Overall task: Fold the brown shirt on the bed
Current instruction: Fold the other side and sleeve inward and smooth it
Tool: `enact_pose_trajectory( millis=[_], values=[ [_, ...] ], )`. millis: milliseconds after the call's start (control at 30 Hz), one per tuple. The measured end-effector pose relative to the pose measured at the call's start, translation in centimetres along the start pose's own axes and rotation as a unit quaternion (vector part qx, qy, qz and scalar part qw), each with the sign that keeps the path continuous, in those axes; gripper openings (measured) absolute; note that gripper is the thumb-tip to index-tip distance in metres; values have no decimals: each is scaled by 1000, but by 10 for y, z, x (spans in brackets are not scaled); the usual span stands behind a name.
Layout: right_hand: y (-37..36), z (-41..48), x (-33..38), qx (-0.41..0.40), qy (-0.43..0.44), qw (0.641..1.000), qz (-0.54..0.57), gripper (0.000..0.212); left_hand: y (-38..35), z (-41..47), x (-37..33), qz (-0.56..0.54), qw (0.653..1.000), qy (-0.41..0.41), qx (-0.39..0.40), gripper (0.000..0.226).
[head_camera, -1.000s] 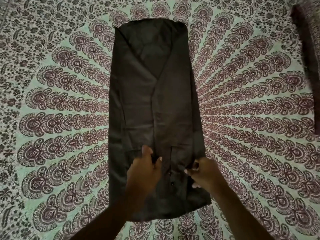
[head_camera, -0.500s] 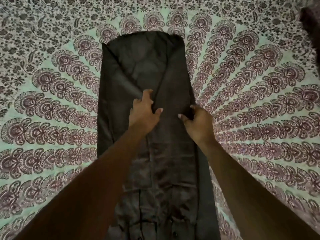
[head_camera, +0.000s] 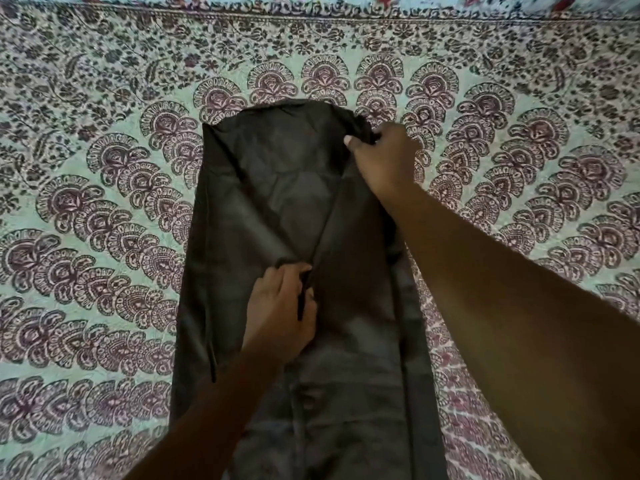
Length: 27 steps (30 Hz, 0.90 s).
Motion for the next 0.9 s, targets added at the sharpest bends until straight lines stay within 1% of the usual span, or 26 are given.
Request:
enact_pose_trajectory(
  millis=[100, 200, 267, 300, 333, 400, 433, 467, 500, 533, 567, 600, 633, 667, 700, 733, 800, 833, 867, 900],
  values=[
    [-11, 19, 7, 0, 7, 1000, -27, 35, -5, -2, 1, 39, 999, -18, -20, 29],
    [-16, 34, 10, -3, -3, 999, -49, 38, -5, -1, 2, 57, 998, -29, -12, 30],
    [-17, 46, 10, -2, -13, 999, -47, 31, -5, 0, 1, 79, 996, -34, 1, 30],
    [-17, 50, 8, 5, -26, 999, -40, 25, -6, 0, 1, 84, 996, -33, 8, 30],
    [-18, 54, 8, 19, -46, 998, -33, 24, -6, 1, 1, 86, 996, -30, 10, 30],
    [-17, 56, 9, 34, -105, 994, 19, 32, -6, 1, 2, 90, 995, -30, 7, 29],
    [-16, 57, 7, 33, -146, 985, 91, 32, -7, 1, 2, 92, 995, -33, 5, 29],
    [-15, 59, 6, 25, -190, 967, 171, 25, -7, 1, 1, 93, 995, -36, 4, 29],
    [-13, 60, 4, 4, -228, 947, 224, 18, -7, 1, 2, 92, 995, -38, 3, 29],
    [-12, 63, 2, -17, -251, 935, 251, 16, -7, 1, 1, 91, 995, -40, 3, 30],
    [-12, 66, 0, -35, -261, 932, 247, 21, -7, 1, 1, 90, 995, -42, 5, 30],
    [-13, 71, -3, -37, -258, 939, 224, 36, -6, 2, 1, 90, 995, -42, 6, 31],
    [-14, 73, -5, -27, -235, 954, 185, 53, -6, 2, 1, 90, 995, -41, 7, 31],
    [-15, 73, -4, -17, -200, 970, 139, 64, -6, 1, 1, 90, 995, -41, 7, 32],
    [-15, 71, -1, -2, -157, 984, 86, 68, -6, 1, 1, 90, 995, -41, 7, 32],
    [-17, 71, 2, 14, -113, 993, 41, 66, -6, 1, 1, 91, 995, -41, 8, 32],
    [-20, 76, 5, 39, -38, 998, -24, 47, -7, 0, 2, 91, 995, -40, 9, 31],
    [-21, 78, 5, 45, -24, 998, -43, 37, -7, 1, 2, 91, 995, -41, 8, 31],
    [-22, 80, 4, 50, -31, 998, -38, 31, -8, 1, 2, 92, 995, -41, 7, 31],
    [-24, 83, 1, 59, -62, 996, -13, 29, -8, 1, 2, 92, 995, -41, 7, 30]
  ],
)
Point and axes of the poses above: each hand's wrist, its own z-axis towards the middle knuckle, its own y-axis out of the back of the hand, x = y × z, the point moved 2 cm from there along z, towards the middle knuckle, and after that the axes turned 3 degrees about y, right-handed, at the moved point
